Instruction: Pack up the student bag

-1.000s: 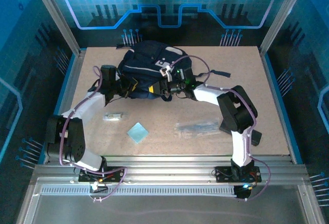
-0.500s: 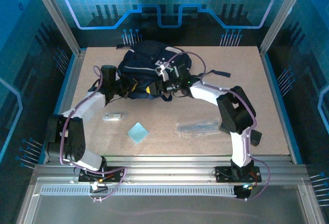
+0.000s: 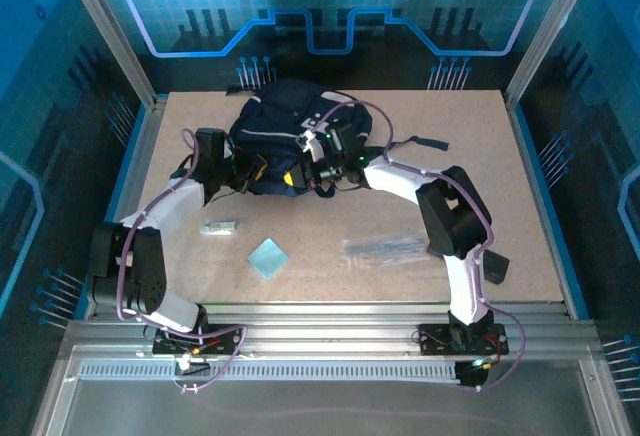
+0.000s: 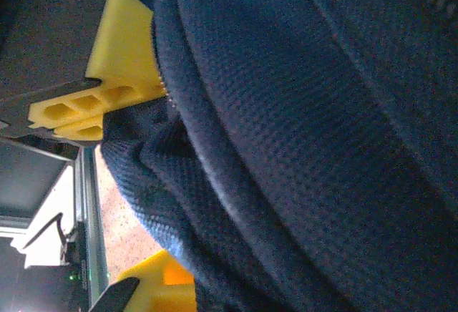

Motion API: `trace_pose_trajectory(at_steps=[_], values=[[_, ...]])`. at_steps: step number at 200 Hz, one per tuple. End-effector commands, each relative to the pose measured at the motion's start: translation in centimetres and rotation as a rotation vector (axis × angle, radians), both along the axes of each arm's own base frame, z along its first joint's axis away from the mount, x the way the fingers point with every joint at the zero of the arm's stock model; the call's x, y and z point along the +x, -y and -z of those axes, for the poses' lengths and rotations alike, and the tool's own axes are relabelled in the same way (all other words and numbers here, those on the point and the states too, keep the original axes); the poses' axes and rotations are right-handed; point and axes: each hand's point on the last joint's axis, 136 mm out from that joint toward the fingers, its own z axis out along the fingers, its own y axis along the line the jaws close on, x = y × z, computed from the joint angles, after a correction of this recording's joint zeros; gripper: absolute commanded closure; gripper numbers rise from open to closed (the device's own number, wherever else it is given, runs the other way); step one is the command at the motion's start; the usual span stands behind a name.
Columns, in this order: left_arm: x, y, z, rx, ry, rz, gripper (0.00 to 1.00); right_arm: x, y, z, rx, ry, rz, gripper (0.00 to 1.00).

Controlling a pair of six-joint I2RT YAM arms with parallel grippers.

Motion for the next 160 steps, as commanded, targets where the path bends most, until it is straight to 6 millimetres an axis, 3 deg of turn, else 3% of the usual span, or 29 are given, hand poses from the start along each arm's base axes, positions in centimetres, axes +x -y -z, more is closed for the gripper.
trace_pose_trajectory(at_steps=[1,31,80,139,160], values=[[1.9,-0.7,-1.7,0.028,0.082,0.045,1.0,0.2,2.0,-2.6,-0.071,0.067,-0.01,0.99],[3.3,-0.9,-1.0,0.04,0.079,0.048,1.0,-0.8,3.2,-1.5,-0.162,0.025,-0.028,1.0],[3.5,-1.0,-1.3,0.058,0.088,0.062,1.0,0.3,5.7,0.6,-0.341,0.059,0.03,1.0],[3.0,-0.8,-2.4,0.046,0.103,0.079,1.0,0.7,4.0,-0.5,-0.275,0.067,-0.043,0.98],[2.8,-1.4,-2.3,0.082,0.092,0.086,1.0,1.5,6.4,0.9,-0.452,0.117,-0.025,1.0]])
